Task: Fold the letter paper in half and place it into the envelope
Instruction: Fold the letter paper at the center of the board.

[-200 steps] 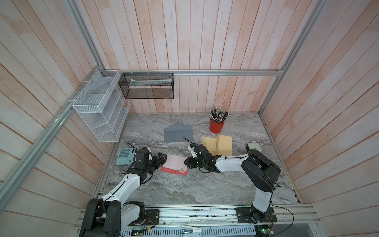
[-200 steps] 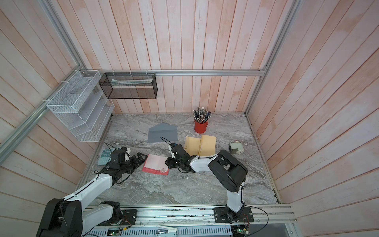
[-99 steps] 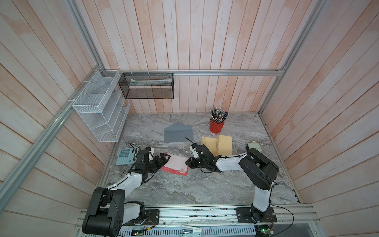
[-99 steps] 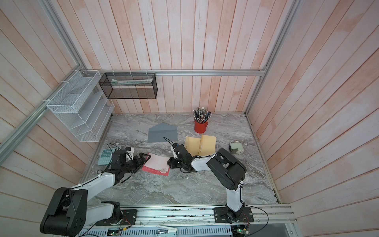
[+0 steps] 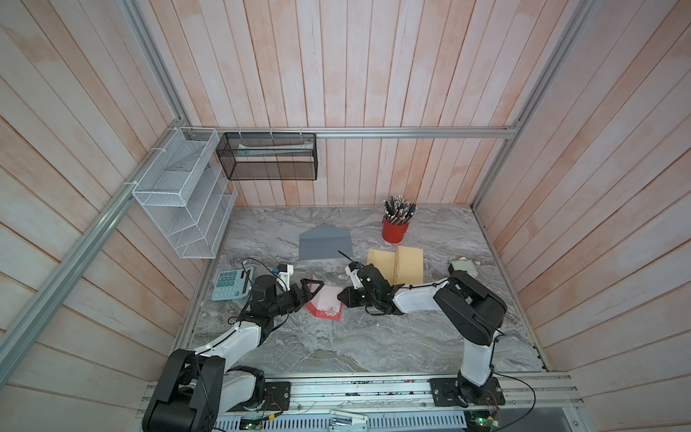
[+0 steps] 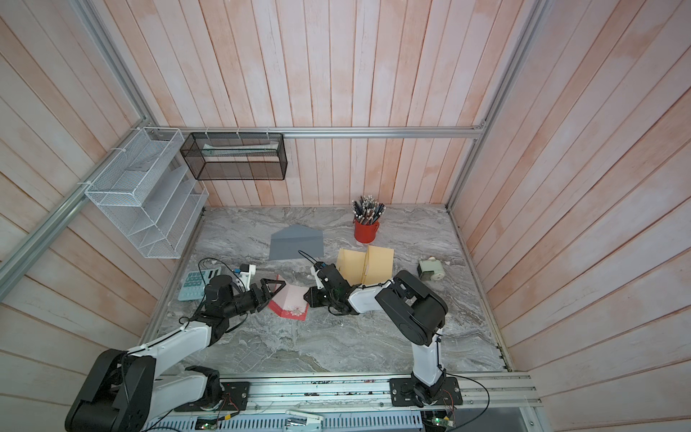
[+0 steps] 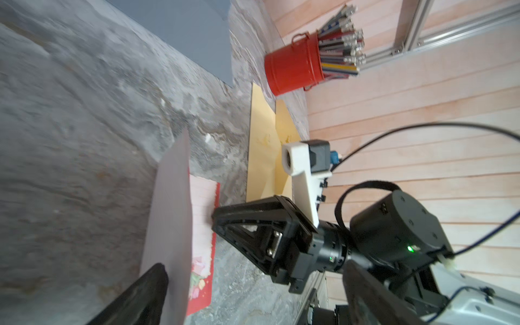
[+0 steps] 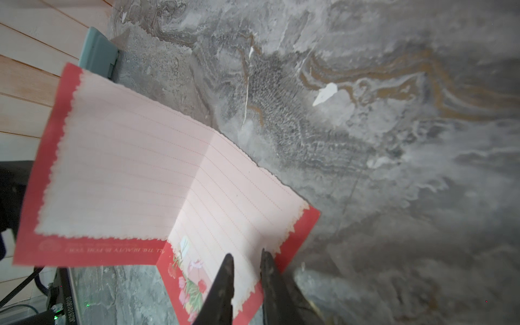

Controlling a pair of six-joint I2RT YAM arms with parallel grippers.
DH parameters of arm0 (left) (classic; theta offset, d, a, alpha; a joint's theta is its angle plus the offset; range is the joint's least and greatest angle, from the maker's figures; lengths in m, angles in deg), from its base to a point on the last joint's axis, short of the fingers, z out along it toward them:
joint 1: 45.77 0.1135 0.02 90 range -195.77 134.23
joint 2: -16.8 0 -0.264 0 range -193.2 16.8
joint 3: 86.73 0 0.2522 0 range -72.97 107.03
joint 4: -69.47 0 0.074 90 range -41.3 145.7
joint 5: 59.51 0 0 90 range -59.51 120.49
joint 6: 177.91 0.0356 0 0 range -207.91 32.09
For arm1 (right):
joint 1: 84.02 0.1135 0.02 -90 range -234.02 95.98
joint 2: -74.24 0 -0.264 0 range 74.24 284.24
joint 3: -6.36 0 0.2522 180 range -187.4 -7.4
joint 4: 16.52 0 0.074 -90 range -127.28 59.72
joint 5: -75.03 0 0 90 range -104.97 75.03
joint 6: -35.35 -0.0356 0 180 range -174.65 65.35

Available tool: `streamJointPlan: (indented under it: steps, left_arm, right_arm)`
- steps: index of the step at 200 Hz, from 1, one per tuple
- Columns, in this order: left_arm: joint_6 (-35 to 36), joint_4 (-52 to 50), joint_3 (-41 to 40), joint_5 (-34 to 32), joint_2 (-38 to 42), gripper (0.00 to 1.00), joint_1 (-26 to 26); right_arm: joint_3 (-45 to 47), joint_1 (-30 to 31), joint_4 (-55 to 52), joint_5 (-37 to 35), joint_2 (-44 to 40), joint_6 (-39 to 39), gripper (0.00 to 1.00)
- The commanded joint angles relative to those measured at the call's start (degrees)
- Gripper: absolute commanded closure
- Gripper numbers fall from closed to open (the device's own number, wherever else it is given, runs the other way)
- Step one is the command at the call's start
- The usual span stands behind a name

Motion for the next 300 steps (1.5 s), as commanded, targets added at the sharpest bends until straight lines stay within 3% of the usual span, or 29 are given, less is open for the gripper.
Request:
streamJointPlan:
  steps: [1, 64, 196, 300]
  left_arm:
    - [-3.31, 6.0, -2.11, 0.46, -0.83, 0.03, -2.91]
    - [-6.3, 14.62, -3.76, -1.45, -8.62, 0.03, -8.92]
    - [-8.94, 18.98, -6.84, -4.22, -17.17, 0.03, -9.06]
    - [-7.61, 17.17, -4.98, -2.97, -13.24, 0.03, -9.06]
  right_arm:
    - [1.39, -0.25, -1.05, 0.36, 1.44, -0.76, 0.8]
    - [2.27, -0.28, 0.34, 0.32, 0.11, -1.63, 0.8]
    - [3.11, -1.08, -2.07, -2.57, -12.79, -1.99, 0.8]
    - [0.22, -0.3, -0.34, 1.36, -2.84, -2.08, 0.81]
